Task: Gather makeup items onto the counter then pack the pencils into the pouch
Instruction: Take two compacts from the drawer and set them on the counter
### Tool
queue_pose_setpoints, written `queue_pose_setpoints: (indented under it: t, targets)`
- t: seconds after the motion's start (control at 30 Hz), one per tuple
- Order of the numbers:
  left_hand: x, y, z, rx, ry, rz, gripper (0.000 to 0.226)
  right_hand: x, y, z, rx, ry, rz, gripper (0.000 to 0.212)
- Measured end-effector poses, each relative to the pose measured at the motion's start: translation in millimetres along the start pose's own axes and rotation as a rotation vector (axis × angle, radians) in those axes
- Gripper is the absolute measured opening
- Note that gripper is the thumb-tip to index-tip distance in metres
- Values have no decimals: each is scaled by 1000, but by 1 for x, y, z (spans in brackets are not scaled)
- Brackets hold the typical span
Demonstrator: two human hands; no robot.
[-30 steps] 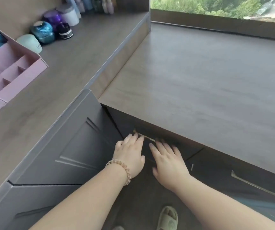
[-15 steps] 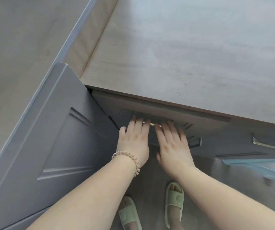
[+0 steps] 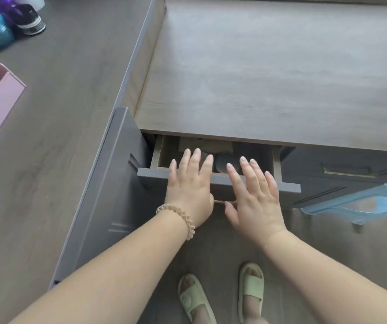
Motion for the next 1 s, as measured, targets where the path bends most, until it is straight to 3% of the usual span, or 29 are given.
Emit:
queue_pose_setpoints:
  t: [0.07,0.13,0.43,0.63,1.0]
  targets:
    - [10,-7,-13,192,-65,76,81,-8,-8,-9,184,63,-60,88]
    - [12,-5,-19,203,-135,61,86,-12,-5,-19,263,83,-58,90]
    - [3,57,-31,174,-163,77,79,-3,49,-21,241,40,28,97]
    - [-2,100,-35,128,-107,107,94,12,90,-20,341,14,76,101]
    - [-10,144,-31,264,-159,118,91,19,129,-14,391,27,243,102]
Point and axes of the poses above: each hand's wrist, its own y-axis away from the middle knuckle, its own z-axis out of the back of the hand, x = y × z, the point moved 6 cm from there along -y, towards the middle knuckle, and after that the axes turned 1 degree about -z, right-handed, at the moved point
